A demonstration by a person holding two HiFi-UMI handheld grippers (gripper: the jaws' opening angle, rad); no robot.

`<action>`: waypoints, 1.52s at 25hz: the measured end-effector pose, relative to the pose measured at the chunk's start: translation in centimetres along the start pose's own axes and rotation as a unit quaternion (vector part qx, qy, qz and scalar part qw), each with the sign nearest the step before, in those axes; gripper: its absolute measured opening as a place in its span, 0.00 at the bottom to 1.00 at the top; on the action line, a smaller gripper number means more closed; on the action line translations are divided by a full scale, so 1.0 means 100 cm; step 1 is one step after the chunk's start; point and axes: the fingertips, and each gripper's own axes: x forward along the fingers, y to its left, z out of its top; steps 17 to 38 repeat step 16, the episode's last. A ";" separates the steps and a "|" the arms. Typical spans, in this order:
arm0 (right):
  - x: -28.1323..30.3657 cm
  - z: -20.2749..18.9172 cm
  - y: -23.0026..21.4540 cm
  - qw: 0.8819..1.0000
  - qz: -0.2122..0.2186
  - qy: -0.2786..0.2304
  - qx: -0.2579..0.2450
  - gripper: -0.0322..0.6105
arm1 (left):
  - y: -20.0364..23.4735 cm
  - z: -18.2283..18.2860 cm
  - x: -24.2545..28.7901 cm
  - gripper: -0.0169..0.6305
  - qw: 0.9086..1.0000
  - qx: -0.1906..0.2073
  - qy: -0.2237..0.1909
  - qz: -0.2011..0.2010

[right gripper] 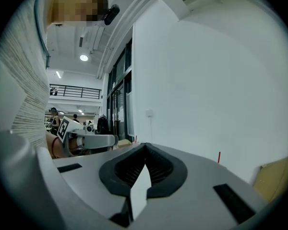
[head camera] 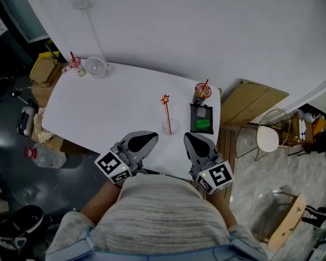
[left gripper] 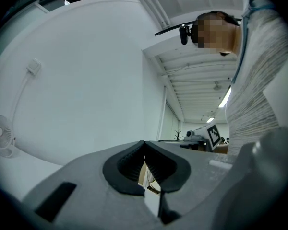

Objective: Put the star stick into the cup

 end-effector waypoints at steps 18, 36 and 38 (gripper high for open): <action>-0.009 -0.007 -0.011 1.000 0.008 0.012 0.025 0.06 | -0.013 -0.017 -0.011 0.05 0.999 -0.012 0.020 0.022; -0.009 -0.007 -0.011 1.000 0.008 0.012 0.025 0.06 | -0.013 -0.017 -0.011 0.05 0.999 -0.012 0.020 0.022; -0.009 -0.007 -0.011 1.000 0.008 0.012 0.025 0.06 | -0.013 -0.017 -0.011 0.05 0.999 -0.012 0.020 0.022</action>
